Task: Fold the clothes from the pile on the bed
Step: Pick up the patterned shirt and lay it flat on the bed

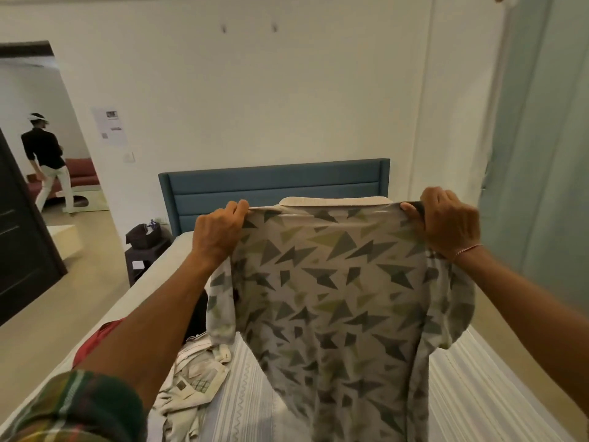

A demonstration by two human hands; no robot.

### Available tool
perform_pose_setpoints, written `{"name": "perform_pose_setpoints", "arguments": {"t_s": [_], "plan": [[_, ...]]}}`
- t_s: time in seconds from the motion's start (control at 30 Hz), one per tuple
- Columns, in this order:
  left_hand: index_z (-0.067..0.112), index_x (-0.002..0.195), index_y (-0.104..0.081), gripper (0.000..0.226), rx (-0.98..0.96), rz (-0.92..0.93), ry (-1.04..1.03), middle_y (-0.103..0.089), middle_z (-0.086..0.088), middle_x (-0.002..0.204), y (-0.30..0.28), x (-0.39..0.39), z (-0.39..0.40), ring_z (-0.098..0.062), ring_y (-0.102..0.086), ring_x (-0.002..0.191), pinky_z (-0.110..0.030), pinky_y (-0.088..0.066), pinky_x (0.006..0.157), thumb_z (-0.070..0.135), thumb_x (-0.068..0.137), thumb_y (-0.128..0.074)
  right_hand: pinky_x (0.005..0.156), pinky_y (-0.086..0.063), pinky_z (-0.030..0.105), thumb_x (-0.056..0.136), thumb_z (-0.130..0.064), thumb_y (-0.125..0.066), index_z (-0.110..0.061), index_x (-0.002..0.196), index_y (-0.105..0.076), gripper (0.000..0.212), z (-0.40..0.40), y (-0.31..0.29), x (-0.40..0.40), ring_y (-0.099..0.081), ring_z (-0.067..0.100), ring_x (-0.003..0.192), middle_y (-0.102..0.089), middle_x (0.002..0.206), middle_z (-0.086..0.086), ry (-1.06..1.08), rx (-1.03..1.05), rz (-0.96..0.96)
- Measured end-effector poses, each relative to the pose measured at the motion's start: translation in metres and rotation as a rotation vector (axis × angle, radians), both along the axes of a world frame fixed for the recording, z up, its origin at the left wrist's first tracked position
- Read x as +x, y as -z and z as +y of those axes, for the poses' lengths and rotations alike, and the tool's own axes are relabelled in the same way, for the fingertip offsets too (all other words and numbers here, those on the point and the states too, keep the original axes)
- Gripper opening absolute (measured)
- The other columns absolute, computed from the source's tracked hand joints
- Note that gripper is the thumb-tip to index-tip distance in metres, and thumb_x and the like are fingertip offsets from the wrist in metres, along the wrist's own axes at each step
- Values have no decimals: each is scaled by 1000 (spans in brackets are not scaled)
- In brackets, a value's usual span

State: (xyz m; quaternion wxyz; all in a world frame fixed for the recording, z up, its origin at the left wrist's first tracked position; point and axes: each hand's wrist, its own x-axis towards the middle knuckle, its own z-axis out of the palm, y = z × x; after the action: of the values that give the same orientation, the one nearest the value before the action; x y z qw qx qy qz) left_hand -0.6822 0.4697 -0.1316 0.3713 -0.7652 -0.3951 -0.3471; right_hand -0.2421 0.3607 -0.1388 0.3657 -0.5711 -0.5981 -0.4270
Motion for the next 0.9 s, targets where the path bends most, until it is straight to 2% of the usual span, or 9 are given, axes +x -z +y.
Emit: {"name": "perform_pose_setpoints", "arguments": {"t_s": [0.1, 0.2, 0.3, 0.43, 0.5, 0.57, 0.63, 0.73, 0.9], "plan": [[6, 97, -55, 11, -90, -198, -66, -55, -10, 69, -1, 11, -17, -27, -51, 46, -28, -31, 48, 16, 102, -53, 47, -37, 25, 101, -54, -41, -12, 87, -45, 45, -8, -2, 7, -41, 17, 47, -50, 64, 6, -64, -53, -4], [6, 106, -54, 16, -376, -611, -165, -57, -11, 88, -5, 41, -34, -28, -53, 73, -38, -37, 62, 11, 106, -39, 42, -45, 30, 104, -50, -35, -11, 90, -42, 42, -15, -6, 0, -41, 17, 42, -46, 62, 1, -133, -70, -31], [4, 116, -55, 20, -658, -1082, -169, -61, -17, 113, -16, 69, -50, -27, -50, 90, -37, -40, 75, 4, 103, -39, 43, -46, 31, 108, -37, -37, -10, 95, -42, 31, -26, -3, -12, -41, 17, 46, -49, 69, 5, -149, -54, 29], [2, 127, -50, 27, -692, -1454, -90, -56, -18, 130, -24, 105, -69, -32, -56, 110, -36, -45, 87, 5, 105, -33, 52, -43, 33, 110, -27, -36, -7, 103, -47, 23, -42, 7, -31, -45, 22, 59, -51, 84, 11, -53, -85, 356], [1, 130, -47, 31, -654, -1531, -52, -55, -19, 133, -26, 122, -82, -34, -56, 117, -36, -44, 90, 10, 107, -28, 58, -42, 36, 110, -26, -34, -8, 106, -48, 23, -50, 9, -37, -47, 25, 65, -48, 88, 10, -15, -117, 588], [3, 124, -48, 24, -542, -1357, -88, -60, -16, 122, -22, 132, -96, -31, -59, 105, -34, -40, 79, 13, 107, -33, 64, -43, 38, 110, -28, -33, -12, 108, -46, 21, -55, 8, -38, -49, 26, 72, -46, 91, 7, -7, -153, 782], [4, 114, -51, 23, -329, -1015, -88, -62, -14, 101, -12, 130, -108, -24, -54, 79, -35, -37, 68, 16, 107, -33, 66, -43, 39, 109, -33, -30, -13, 109, -46, 25, -59, 6, -33, -49, 26, 79, -46, 93, 7, -5, -144, 844], [4, 103, -53, 34, -66, -487, -61, -56, -13, 74, 4, 107, -111, -18, -41, 56, -30, -31, 51, 23, 107, -25, 58, -40, 35, 110, -37, -29, -11, 108, -49, 32, -69, 10, -6, -42, 23, 76, -46, 87, 10, 79, -28, 567], [11, 101, -44, 13, 39, -159, -25, -49, -10, 64, 2, 58, -114, -22, -43, 44, -34, -47, 40, 23, 105, -47, 48, -36, 27, 111, -42, -29, -10, 101, -48, 39, -83, 16, 48, -41, 20, 52, -52, 75, 11, 17, -57, 151]]}}
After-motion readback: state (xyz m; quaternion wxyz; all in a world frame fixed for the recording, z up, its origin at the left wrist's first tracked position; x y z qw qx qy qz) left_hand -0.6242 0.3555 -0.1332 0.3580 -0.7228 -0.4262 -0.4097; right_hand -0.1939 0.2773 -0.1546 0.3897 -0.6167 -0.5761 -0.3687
